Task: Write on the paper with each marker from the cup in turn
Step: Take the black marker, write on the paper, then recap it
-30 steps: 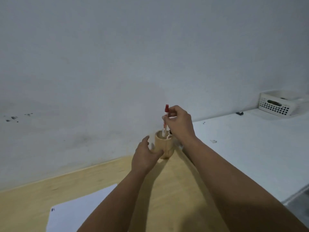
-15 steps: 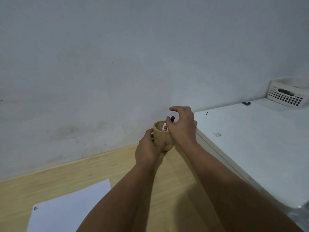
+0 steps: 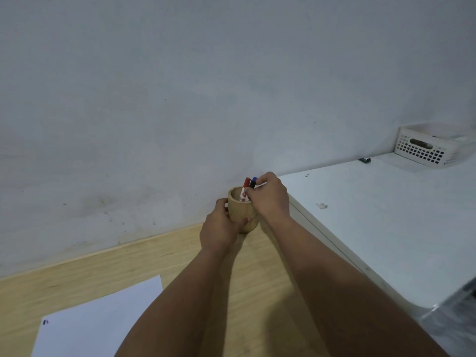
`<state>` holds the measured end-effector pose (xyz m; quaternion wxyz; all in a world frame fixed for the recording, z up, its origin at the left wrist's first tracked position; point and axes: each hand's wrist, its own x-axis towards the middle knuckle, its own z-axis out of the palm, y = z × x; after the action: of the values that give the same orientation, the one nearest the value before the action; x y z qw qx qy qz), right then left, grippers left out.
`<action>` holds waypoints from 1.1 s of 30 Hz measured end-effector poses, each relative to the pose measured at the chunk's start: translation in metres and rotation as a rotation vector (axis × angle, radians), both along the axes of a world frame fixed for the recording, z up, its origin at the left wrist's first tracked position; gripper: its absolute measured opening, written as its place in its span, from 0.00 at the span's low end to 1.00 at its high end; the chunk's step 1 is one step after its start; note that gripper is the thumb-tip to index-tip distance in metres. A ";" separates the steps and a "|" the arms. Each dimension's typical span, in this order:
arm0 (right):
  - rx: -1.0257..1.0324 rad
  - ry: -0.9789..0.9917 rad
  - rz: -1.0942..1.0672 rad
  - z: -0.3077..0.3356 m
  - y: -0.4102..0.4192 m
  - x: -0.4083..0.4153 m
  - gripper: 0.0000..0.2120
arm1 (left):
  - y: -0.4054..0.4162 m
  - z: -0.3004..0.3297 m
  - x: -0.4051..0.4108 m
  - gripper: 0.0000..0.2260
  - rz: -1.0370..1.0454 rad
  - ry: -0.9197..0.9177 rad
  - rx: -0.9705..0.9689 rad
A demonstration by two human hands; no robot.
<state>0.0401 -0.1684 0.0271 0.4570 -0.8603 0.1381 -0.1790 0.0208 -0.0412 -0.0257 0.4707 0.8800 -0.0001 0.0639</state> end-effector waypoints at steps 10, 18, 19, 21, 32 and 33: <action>0.253 -0.470 0.094 0.048 0.007 -0.022 0.07 | 0.016 0.021 -0.020 0.32 0.042 -0.026 0.050; 0.246 -0.091 0.508 0.079 0.067 -0.084 0.15 | 0.094 0.093 -0.089 0.27 0.088 -0.173 -0.090; 0.236 -0.006 0.570 0.076 0.077 -0.095 0.16 | 0.110 0.098 -0.100 0.28 0.093 -0.173 -0.107; 0.273 0.095 0.688 0.068 0.099 -0.117 0.14 | 0.142 0.100 -0.124 0.28 0.077 -0.171 -0.103; -0.269 0.001 0.865 0.025 0.241 -0.222 0.12 | 0.294 0.063 -0.218 0.17 0.152 0.002 -0.080; -0.354 -0.061 0.871 0.026 0.252 -0.225 0.12 | 0.302 0.062 -0.221 0.16 0.180 0.031 -0.122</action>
<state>-0.1850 0.0834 0.0527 0.3395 -0.8972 -0.2818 -0.0168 -0.2000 0.2606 0.0364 0.5156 0.8471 0.0903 0.0921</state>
